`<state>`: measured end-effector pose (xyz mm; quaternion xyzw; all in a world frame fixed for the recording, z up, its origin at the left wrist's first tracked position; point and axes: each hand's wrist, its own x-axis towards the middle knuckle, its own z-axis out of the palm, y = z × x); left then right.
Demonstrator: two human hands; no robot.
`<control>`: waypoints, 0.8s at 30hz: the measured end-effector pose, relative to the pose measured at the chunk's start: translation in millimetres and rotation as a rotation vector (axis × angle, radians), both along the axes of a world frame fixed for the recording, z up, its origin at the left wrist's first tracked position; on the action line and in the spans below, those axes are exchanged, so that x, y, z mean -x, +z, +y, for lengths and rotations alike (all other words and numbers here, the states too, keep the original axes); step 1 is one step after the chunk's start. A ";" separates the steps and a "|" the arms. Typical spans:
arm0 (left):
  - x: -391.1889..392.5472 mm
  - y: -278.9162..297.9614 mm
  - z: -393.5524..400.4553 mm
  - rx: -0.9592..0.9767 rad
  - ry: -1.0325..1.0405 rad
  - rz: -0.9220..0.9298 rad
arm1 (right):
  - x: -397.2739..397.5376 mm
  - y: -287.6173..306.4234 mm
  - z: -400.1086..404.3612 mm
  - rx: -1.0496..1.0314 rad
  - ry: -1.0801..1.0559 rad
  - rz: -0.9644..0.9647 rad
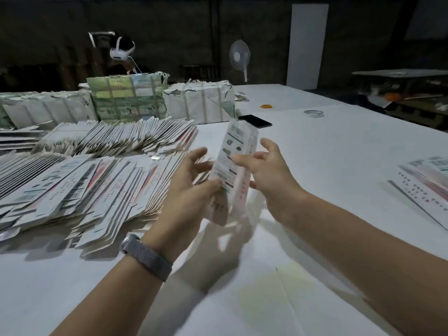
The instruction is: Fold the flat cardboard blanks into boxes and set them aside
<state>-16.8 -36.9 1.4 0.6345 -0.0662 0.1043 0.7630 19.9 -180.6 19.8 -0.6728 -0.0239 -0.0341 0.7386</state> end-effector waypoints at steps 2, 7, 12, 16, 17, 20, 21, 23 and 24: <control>0.0 -6.2 -2.8 -0.042 -0.070 0.031 | 2.5 -8.1 -6.6 -0.049 -0.041 -0.002; 1.9 -12.7 -9.2 -0.116 -0.176 0.041 | 8.2 -17.0 -13.7 -0.305 0.047 -0.014; 7.2 -14.2 -10.7 -0.116 -0.221 0.001 | 23.6 -32.7 -1.1 -0.242 0.346 -0.012; 7.6 -14.0 -12.3 -0.075 -0.220 0.029 | 25.1 -30.6 -3.0 -0.192 0.413 -0.058; 8.3 -13.1 -13.4 -0.054 -0.231 0.043 | 26.3 -30.4 -3.3 -0.148 0.409 -0.084; 10.4 -9.3 -12.7 0.029 -0.258 0.149 | 31.2 -31.1 -2.0 -0.036 0.392 -0.163; 11.1 -7.4 -11.2 0.053 -0.260 0.187 | 32.4 -30.7 -1.6 -0.021 0.397 -0.180; 10.2 -6.2 -7.9 0.080 -0.271 0.239 | 33.1 -30.5 -1.9 -0.008 0.401 -0.202; 9.6 -5.9 -6.8 0.090 -0.277 0.260 | 32.9 -30.6 -2.4 -0.002 0.399 -0.203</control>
